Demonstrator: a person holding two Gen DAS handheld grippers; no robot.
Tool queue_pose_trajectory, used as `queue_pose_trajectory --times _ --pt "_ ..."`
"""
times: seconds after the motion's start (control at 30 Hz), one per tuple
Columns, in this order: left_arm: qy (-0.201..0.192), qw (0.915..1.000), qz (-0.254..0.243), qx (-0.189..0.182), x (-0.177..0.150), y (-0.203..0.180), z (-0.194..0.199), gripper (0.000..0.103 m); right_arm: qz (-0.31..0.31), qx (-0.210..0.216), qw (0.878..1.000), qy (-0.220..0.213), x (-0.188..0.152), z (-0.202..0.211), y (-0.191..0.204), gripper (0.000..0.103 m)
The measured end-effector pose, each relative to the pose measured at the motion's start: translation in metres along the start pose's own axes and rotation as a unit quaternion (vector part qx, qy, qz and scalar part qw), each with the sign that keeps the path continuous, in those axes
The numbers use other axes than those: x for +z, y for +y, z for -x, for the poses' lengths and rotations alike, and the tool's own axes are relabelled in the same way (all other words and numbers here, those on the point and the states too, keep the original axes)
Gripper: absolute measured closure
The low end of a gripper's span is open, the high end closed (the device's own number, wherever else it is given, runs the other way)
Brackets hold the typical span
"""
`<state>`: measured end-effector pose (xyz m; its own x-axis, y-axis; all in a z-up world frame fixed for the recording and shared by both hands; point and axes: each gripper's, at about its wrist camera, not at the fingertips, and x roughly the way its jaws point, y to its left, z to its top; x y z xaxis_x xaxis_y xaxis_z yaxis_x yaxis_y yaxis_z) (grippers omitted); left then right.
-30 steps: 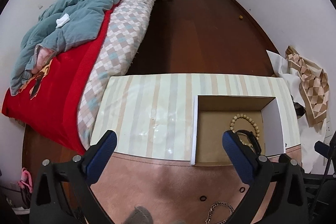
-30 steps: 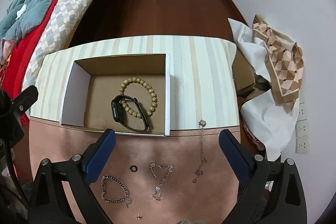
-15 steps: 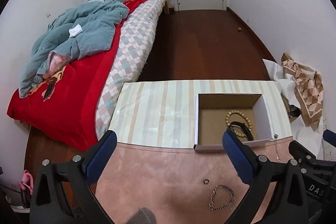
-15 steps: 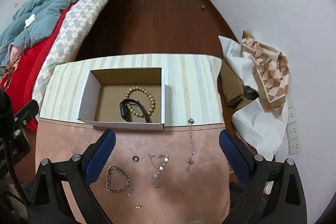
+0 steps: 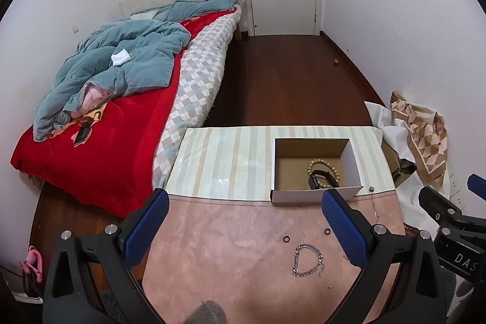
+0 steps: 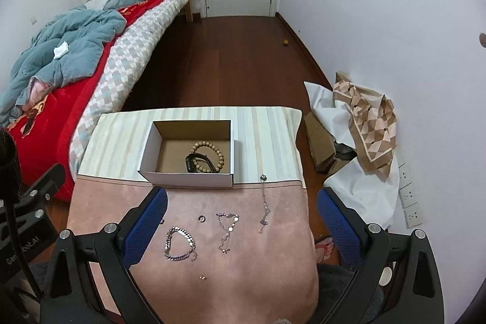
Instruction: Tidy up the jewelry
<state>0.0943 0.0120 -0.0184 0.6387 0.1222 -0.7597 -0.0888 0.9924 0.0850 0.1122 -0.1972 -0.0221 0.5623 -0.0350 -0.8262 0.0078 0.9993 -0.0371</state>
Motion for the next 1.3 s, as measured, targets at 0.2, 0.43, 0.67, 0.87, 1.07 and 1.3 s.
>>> queue_pose_trajectory --times 0.2,0.43,0.67,0.87,1.07,1.3 --pt "-0.007 1.0000 0.006 -0.004 -0.008 0.004 0.013 0.001 -0.003 0.005 1.000 -0.013 -0.008 0.023 0.001 0.003" --pt "0.011 0.9997 0.013 0.017 -0.025 0.013 -0.001 0.001 -0.025 0.021 0.999 0.004 -0.028 0.011 -0.010 0.003" --pt "0.086 0.9957 -0.013 0.033 -0.072 0.005 -0.070 0.001 -0.068 0.035 0.994 0.073 -0.071 -0.058 -0.037 0.026" --pt "0.170 0.9846 -0.039 -0.007 -0.110 -0.026 -0.139 0.001 -0.090 0.034 0.987 0.129 -0.111 -0.123 -0.058 0.043" --pt "0.213 0.9741 -0.064 -0.039 -0.129 -0.064 -0.182 0.011 -0.104 0.030 0.981 0.162 -0.134 -0.166 -0.072 0.043" --pt "0.205 0.9728 -0.096 -0.051 -0.130 -0.095 -0.193 0.031 -0.122 0.027 0.977 0.175 -0.137 -0.189 -0.085 0.043"
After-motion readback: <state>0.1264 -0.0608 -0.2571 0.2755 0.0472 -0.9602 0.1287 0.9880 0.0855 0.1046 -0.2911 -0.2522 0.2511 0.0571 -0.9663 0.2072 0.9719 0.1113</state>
